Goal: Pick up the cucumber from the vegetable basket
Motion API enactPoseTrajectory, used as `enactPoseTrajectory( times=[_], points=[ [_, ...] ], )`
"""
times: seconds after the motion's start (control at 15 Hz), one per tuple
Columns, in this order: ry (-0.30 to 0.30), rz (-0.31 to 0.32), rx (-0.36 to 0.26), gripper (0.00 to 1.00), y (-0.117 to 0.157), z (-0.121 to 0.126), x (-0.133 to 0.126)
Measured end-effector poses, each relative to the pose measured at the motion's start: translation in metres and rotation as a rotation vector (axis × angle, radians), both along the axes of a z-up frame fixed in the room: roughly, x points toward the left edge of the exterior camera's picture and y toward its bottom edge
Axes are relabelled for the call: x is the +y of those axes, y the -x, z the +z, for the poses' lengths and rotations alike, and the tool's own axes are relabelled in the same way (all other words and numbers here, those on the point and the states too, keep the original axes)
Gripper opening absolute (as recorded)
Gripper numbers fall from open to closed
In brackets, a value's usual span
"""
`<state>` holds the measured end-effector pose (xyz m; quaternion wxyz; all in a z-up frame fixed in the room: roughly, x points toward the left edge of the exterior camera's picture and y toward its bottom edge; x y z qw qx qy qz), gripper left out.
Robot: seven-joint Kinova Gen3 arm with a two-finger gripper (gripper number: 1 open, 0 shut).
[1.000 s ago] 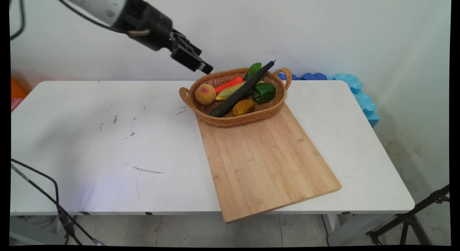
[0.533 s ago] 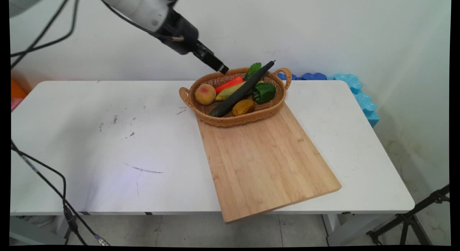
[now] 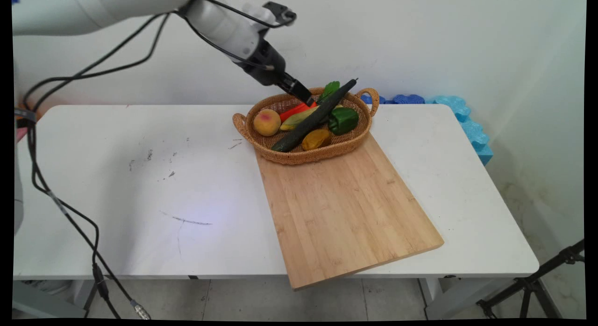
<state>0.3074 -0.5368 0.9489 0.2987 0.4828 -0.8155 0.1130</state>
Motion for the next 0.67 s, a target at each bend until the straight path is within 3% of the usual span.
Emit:
enactPoseTrajectory(
  times=[0.67],
  points=[
    [-0.049, 0.068, -0.018, 1.00, 0.037, -0.059, -0.050]
  ],
)
